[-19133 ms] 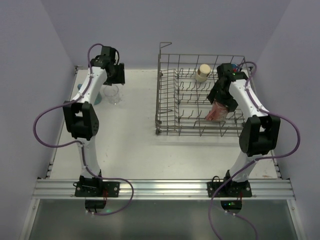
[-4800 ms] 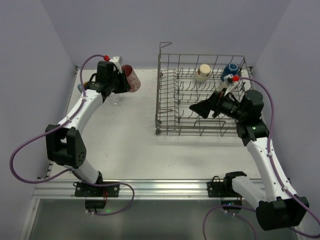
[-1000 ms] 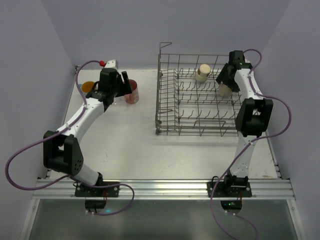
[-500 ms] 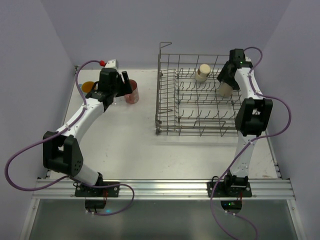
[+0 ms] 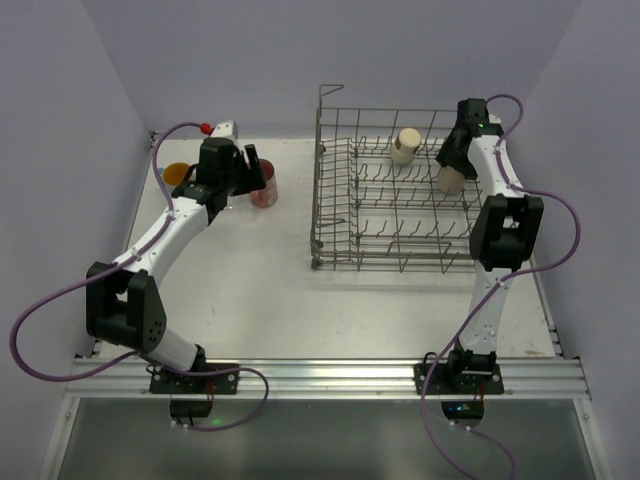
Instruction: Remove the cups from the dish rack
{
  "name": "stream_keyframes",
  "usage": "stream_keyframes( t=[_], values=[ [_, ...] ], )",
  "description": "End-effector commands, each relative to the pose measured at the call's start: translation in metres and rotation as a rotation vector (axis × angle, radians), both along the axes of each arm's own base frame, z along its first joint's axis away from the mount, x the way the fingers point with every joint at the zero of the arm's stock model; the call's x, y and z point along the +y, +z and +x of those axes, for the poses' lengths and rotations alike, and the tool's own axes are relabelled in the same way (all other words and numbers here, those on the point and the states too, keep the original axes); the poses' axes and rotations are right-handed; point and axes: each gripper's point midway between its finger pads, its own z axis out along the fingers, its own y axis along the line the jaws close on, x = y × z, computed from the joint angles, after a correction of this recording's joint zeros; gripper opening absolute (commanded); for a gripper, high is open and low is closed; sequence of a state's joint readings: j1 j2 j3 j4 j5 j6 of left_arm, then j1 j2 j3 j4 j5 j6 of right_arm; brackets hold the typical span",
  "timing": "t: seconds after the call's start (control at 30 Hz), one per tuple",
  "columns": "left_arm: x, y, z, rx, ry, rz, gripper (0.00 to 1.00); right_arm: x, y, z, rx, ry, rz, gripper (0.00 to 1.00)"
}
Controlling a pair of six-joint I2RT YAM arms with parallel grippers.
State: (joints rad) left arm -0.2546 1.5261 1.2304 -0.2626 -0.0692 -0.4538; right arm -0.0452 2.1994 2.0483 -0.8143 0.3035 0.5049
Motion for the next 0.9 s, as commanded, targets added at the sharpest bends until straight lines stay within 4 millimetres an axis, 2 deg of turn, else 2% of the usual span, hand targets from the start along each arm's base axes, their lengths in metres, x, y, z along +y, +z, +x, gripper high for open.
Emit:
stream_keyframes(
  t=[0.0, 0.1, 0.2, 0.23, 0.27, 0.3, 0.5, 0.53, 0.7, 0.87],
  values=[
    [-0.002, 0.024, 0.002, -0.069, -0.006, -0.042, 0.72, -0.006, 0.012, 0.002, -0.012, -0.006, -0.037, 0.00],
    [-0.006, 0.028, -0.002, -0.066, -0.025, -0.060, 0.70, -0.004, 0.019, -0.002, -0.023, -0.013, -0.024, 0.00],
    [-0.009, 0.040, -0.006, -0.081, -0.034, -0.084, 0.70, 0.001, 0.038, -0.007, -0.067, -0.024, -0.006, 0.00],
    [-0.010, 0.044, -0.007, -0.087, -0.038, -0.091, 0.70, 0.002, 0.038, -0.010, -0.070, -0.028, -0.006, 0.00],
    [-0.013, 0.049, -0.011, -0.094, -0.055, -0.110, 0.70, 0.004, 0.054, -0.013, -0.103, -0.032, -0.024, 0.00],
    [-0.017, 0.051, -0.013, -0.094, -0.078, -0.126, 0.70, 0.006, 0.061, -0.016, -0.118, -0.034, -0.034, 0.00],
    [-0.036, 0.056, -0.022, -0.084, -0.152, -0.206, 0.70, 0.010, 0.091, -0.037, -0.180, -0.046, -0.029, 0.00],
    [-0.038, 0.057, -0.023, -0.080, -0.159, -0.220, 0.70, 0.024, 0.093, -0.037, -0.183, -0.021, -0.023, 0.00],
    [-0.055, 0.054, -0.034, -0.074, -0.252, -0.291, 0.70, 0.036, 0.099, -0.048, -0.185, -0.016, -0.014, 0.00],
    [-0.069, 0.057, -0.038, -0.087, -0.333, -0.330, 0.70, 0.054, 0.108, -0.059, -0.215, 0.008, -0.013, 0.00]
  ],
)
